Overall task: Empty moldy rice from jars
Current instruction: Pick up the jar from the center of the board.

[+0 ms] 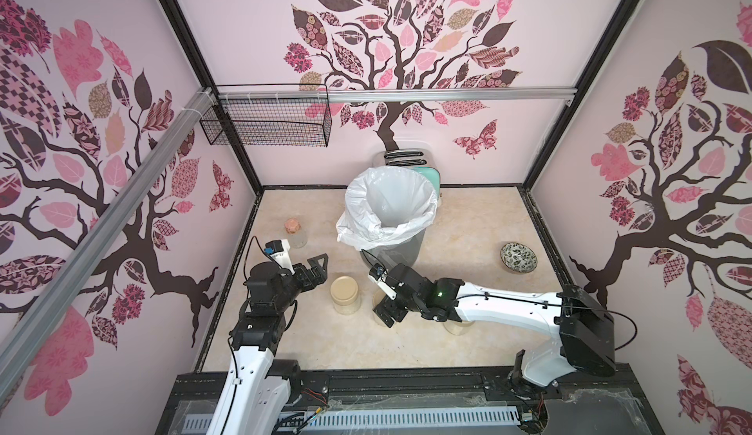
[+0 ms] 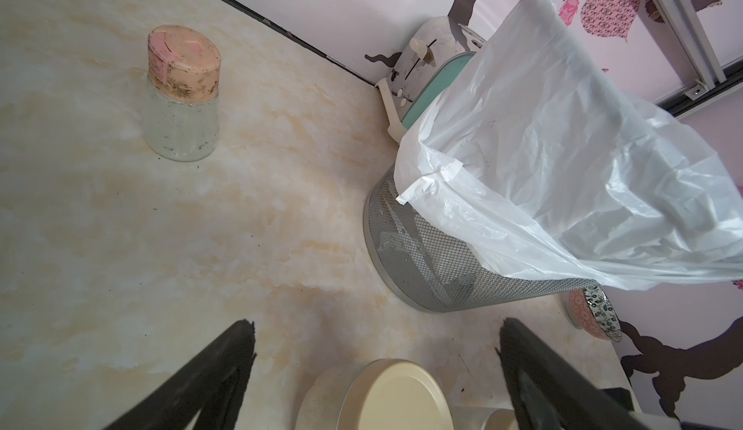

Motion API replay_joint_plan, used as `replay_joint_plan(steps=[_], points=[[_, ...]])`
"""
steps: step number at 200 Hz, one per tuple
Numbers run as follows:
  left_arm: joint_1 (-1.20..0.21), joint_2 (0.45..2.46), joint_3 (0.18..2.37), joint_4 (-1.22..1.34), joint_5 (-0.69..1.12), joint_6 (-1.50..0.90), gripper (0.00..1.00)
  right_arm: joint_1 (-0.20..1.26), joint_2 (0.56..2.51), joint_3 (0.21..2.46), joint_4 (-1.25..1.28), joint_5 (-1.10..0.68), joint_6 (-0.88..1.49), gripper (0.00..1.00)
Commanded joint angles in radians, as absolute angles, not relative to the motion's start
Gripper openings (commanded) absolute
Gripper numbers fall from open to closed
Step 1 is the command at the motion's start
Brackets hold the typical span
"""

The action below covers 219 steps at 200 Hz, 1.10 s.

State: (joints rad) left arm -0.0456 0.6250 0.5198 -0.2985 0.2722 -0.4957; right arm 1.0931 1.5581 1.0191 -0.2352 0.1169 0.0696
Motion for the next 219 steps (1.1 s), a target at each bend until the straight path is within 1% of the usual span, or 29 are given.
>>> replay_joint_plan(steps=[1,38,79,139,166,219], points=[[-0.05,0.605,0.506,-0.278,0.281,-0.504,0.98,1.101,1.575,1.022,-0.241,0.134,0.053,1.0],[-0.05,0.594,0.503,-0.289,0.278,-0.504,0.98,1.101,1.577,1.0,-0.217,0.133,0.082,0.99],[-0.051,0.594,0.499,-0.296,0.282,-0.503,0.98,1.101,1.584,0.989,-0.205,0.136,0.092,0.93],[-0.049,0.6,0.5,-0.294,0.281,-0.511,0.98,1.101,1.585,0.951,-0.184,0.145,0.109,0.88],[-0.051,0.604,0.501,-0.292,0.281,-0.508,0.98,1.102,1.588,0.945,-0.182,0.144,0.119,0.83],[-0.052,0.607,0.518,-0.286,0.294,-0.51,0.98,1.1,1.518,0.942,-0.177,0.162,0.164,0.78]])
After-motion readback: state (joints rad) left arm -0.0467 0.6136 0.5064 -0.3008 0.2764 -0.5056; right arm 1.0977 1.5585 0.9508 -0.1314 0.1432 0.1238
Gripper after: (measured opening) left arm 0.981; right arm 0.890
